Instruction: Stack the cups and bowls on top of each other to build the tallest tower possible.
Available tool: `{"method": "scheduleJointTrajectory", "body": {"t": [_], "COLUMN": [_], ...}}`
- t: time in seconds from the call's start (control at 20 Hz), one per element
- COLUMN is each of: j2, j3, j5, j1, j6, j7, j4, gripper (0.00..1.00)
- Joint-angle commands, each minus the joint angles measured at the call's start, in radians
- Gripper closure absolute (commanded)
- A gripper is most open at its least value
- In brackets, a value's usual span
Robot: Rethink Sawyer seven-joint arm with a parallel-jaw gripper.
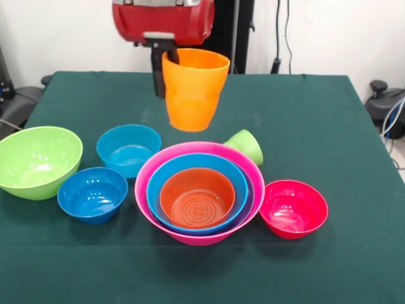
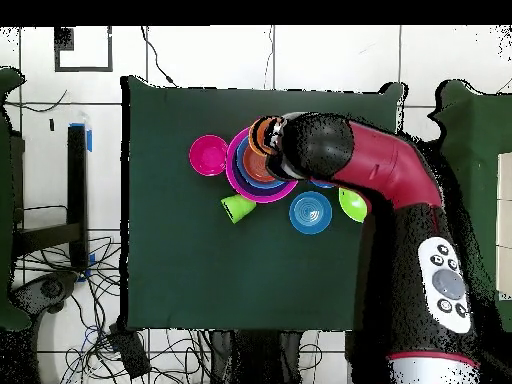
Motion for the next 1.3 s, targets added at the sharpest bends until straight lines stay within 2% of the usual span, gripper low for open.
{"method": "scheduleJointTrajectory", "body": {"t": [0.05,0.2,0.45,0.65,0.85,1.3], "j2": [0.140,0.203,0.257,0.255,0.255,0.234], "j3": [-0.005,-0.010,-0.006,-0.013,-0.018,-0.014], "j5": [-0.009,-0.007,0.018,0.034,0.045,0.048], "j1": [0.047,0.070,0.085,0.093,0.093,0.057], "j6": [0.095,0.103,0.104,0.089,0.034,-0.036], "j7": [0.143,0.153,0.154,0.162,0.163,0.110], "j4": [-0.163,-0.251,-0.296,-0.270,-0.221,-0.102], "gripper": [1.00,1.00,1.00,1.00,1.00,1.00]}}
